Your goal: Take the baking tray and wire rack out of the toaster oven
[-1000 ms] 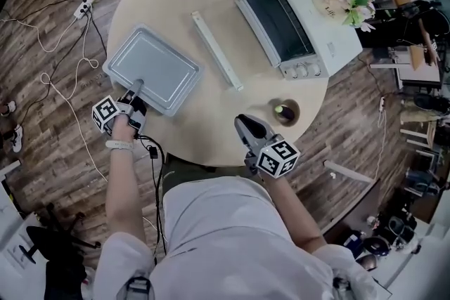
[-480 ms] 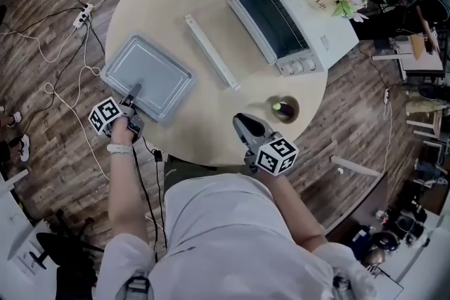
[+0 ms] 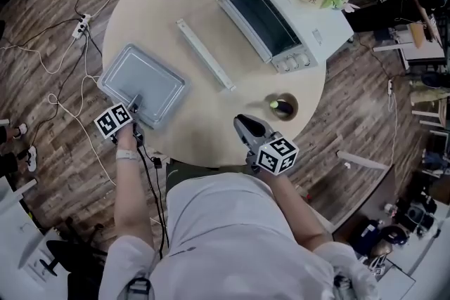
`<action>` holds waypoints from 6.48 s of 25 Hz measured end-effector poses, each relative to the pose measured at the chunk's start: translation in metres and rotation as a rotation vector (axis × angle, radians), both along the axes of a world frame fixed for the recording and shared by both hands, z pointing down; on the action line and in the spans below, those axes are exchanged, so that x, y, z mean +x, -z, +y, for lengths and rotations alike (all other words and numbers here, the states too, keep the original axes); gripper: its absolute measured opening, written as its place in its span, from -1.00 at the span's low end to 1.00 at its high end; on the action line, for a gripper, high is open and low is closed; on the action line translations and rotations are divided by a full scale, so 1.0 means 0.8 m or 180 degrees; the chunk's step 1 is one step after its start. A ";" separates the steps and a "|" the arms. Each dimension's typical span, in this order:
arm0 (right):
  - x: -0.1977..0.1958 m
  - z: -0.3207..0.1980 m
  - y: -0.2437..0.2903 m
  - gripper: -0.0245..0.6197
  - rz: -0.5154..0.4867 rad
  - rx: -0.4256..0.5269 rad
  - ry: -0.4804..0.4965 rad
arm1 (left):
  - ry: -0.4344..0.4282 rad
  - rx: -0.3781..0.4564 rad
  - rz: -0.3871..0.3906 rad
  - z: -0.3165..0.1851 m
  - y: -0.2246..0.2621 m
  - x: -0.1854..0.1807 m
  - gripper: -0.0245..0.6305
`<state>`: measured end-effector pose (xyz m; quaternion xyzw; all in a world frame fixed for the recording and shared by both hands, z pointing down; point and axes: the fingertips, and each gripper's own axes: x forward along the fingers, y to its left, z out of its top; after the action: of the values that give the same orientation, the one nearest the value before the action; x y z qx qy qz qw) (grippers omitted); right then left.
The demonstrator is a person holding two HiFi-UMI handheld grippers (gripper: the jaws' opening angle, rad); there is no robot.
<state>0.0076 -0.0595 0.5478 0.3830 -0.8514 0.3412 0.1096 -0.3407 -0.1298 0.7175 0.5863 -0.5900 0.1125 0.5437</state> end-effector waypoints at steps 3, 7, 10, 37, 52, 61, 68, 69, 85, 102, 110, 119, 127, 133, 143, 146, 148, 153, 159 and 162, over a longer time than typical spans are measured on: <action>0.005 0.001 0.000 -0.78 -0.0013 0.0002 -0.0027 | -0.0032 -0.0040 -0.0214 0.006 -0.003 -0.003 0.08; 0.011 0.002 0.000 -0.78 -0.0029 0.0017 -0.0060 | 0.0128 -0.0066 -0.0526 0.014 0.001 -0.023 0.11; 0.015 0.004 0.001 -0.78 -0.0052 0.0034 -0.0090 | 0.0211 0.0047 -0.0477 0.016 0.014 -0.023 0.11; 0.121 0.067 0.012 -0.78 -0.0305 0.0153 -0.1010 | -0.1003 0.0934 0.0718 -0.083 0.166 0.266 0.11; 0.160 0.109 0.002 -0.78 -0.0242 0.0024 -0.1688 | -0.1782 0.1238 0.1197 -0.180 0.222 0.425 0.11; 0.170 0.116 -0.006 -0.78 -0.0170 -0.0113 -0.1957 | -0.1804 0.1321 0.1652 -0.245 0.238 0.501 0.11; 0.175 0.118 -0.009 -0.78 -0.0124 -0.0220 -0.2152 | -0.1672 0.1295 0.2018 -0.296 0.233 0.548 0.11; 0.178 0.118 -0.010 -0.78 -0.0106 -0.0238 -0.2182 | -0.1640 0.1279 0.2072 -0.302 0.229 0.553 0.11; 0.205 0.117 0.000 -0.78 0.0155 -0.0410 -0.2528 | -0.1180 0.1144 0.3167 -0.367 0.205 0.630 -0.31; 0.205 0.107 0.008 -0.78 0.0161 -0.0351 -0.2546 | -0.1126 0.1107 0.3592 -0.350 0.233 0.636 -0.87; 0.203 0.108 0.008 -0.78 0.0154 -0.0302 -0.2488 | -0.1108 0.1088 0.3702 -0.333 0.239 0.618 -0.88; 0.190 0.106 0.007 -0.78 0.0084 -0.0235 -0.2309 | -0.1084 0.1084 0.3660 -0.311 0.231 0.587 -0.88; 0.181 0.106 0.011 -0.78 0.0046 -0.0154 -0.2065 | -0.0984 0.1098 0.3694 -0.284 0.234 0.555 -0.90; 0.178 0.104 0.013 -0.78 -0.0004 -0.0120 -0.1884 | -0.0872 0.1138 0.3670 -0.264 0.234 0.528 -0.91; 0.175 0.107 0.015 -0.78 -0.0067 -0.0051 -0.1621 | -0.0714 0.1249 0.3547 -0.223 0.225 0.471 -0.92; 0.175 0.107 0.016 -0.78 -0.0080 -0.0023 -0.1523 | -0.0676 0.1318 0.3529 -0.211 0.230 0.455 -0.92; 0.174 0.109 0.018 -0.78 -0.0088 -0.0002 -0.1462 | -0.0656 0.1344 0.3502 -0.200 0.231 0.447 -0.92; 0.170 0.113 0.019 -0.78 -0.0110 0.0038 -0.1300 | -0.0540 0.1356 0.3402 -0.167 0.224 0.418 -0.92; 0.165 0.116 0.019 -0.78 -0.0208 0.0103 -0.1152 | -0.0425 0.1438 0.3317 -0.116 0.213 0.373 -0.92; 0.159 0.124 0.018 -0.78 -0.0250 0.0129 -0.1090 | -0.0371 0.1427 0.3278 -0.084 0.210 0.356 -0.92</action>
<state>0.1347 0.0395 0.5333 0.5110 -0.7840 0.3524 0.0087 -0.0557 -0.1973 0.5498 0.6982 -0.2246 -0.2863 0.6165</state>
